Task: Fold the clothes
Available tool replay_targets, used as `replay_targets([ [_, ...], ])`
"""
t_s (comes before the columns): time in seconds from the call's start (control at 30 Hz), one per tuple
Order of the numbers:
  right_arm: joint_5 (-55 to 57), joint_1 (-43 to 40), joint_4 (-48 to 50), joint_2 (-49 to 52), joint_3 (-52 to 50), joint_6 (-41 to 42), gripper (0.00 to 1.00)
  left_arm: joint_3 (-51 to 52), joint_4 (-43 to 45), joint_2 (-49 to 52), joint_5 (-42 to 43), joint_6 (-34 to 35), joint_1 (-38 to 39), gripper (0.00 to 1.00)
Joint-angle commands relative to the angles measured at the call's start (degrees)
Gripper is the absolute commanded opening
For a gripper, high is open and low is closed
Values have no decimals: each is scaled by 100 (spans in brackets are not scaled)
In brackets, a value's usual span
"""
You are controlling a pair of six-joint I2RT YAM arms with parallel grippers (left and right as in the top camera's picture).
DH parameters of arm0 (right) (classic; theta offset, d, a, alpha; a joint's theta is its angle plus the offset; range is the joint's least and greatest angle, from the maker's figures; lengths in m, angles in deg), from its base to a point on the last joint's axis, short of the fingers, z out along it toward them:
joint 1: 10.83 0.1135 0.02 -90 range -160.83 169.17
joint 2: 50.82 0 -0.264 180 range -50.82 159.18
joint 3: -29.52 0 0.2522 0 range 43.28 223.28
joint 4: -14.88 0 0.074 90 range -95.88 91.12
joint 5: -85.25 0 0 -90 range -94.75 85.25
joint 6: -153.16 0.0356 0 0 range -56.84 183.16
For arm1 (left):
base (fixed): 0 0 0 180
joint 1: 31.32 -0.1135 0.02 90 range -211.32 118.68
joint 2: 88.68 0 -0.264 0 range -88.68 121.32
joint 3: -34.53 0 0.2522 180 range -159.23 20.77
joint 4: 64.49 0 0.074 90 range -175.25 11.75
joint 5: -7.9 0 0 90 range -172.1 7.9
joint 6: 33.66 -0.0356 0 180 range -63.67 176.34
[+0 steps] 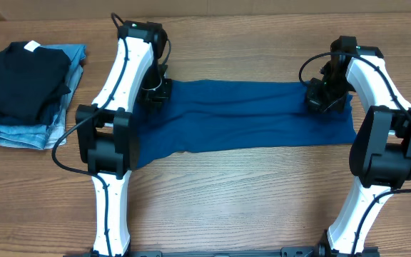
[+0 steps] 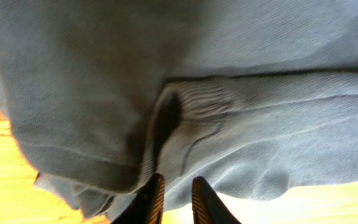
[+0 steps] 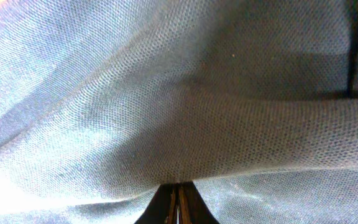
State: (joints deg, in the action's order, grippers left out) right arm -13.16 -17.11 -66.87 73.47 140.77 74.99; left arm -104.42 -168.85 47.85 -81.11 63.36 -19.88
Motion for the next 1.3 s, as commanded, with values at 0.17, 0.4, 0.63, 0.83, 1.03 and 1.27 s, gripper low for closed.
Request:
replay_targets([
  [0.17,-374,-15,-70,-219,116,-24,4,-92,186,-133,-35,-70,247,17],
  [0.4,-1700,-15,138,-221,136,-330,11,-92,610,-131,-37,-258,245,41],
  [0.63,-1047,-15,481,-212,120,-326,18,-48,975,-127,-37,-970,245,42],
  [0.83,-898,-15,649,-188,120,-328,21,125,1270,-118,-129,-1137,245,50],
  [1.03,-588,-15,710,-188,116,-328,22,133,1209,-118,-205,-1517,245,55],
  [1.27,-284,-15,704,-188,116,-328,24,424,1154,-116,-120,-1849,245,56],
])
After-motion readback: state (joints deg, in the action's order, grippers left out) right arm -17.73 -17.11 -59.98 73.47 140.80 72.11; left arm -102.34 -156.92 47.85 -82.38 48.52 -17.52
